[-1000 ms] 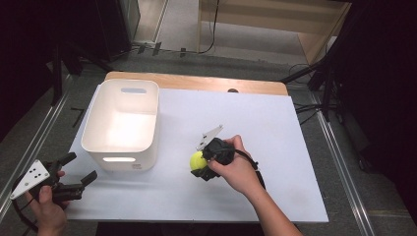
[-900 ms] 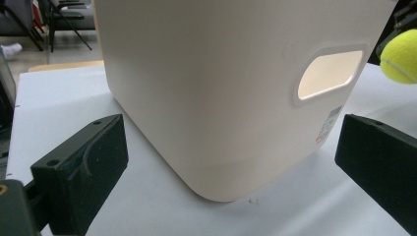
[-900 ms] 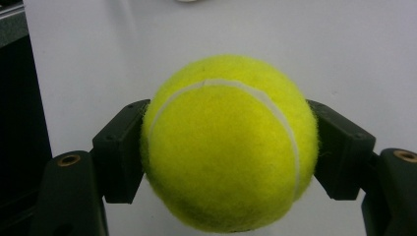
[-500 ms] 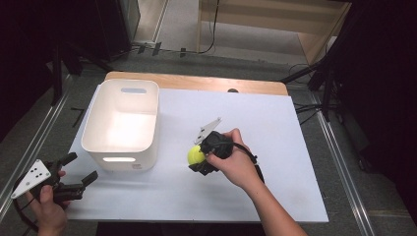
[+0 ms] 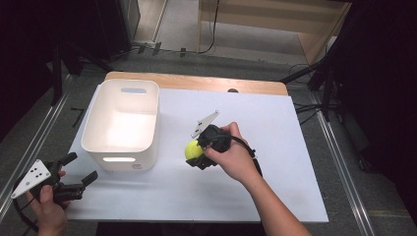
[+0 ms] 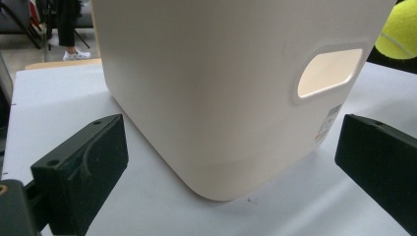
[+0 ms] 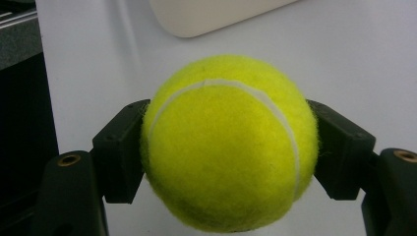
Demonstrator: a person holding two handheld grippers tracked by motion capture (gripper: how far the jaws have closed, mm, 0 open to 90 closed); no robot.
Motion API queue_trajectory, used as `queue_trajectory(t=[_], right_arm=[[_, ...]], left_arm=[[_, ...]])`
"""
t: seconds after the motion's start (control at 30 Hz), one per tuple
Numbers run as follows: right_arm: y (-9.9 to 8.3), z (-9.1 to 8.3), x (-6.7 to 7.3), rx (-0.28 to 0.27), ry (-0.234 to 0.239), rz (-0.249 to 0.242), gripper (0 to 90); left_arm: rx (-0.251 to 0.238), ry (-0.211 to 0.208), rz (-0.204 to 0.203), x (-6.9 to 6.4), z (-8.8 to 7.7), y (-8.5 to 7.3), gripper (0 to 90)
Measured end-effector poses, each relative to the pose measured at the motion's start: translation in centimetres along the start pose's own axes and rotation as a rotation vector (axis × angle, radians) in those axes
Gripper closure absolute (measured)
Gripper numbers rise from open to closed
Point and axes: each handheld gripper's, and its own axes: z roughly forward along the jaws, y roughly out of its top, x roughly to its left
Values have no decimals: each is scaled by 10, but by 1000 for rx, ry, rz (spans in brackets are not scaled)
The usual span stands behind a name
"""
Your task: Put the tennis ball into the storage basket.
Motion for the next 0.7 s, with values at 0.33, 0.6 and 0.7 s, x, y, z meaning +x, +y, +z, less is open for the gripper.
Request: queue_trajectory(t=[0.33,0.6,0.7], right_arm=[[12,-3,-4,3,3,3,242],[24,-3,-6,1,1,-20,242],[29,-4,-6,8,7,-17,242]], left_arm=[[3,0,0,0,0,0,0],[1,2,-1,1,-1,0,0],[0,4,-2,1,-1,0,0]])
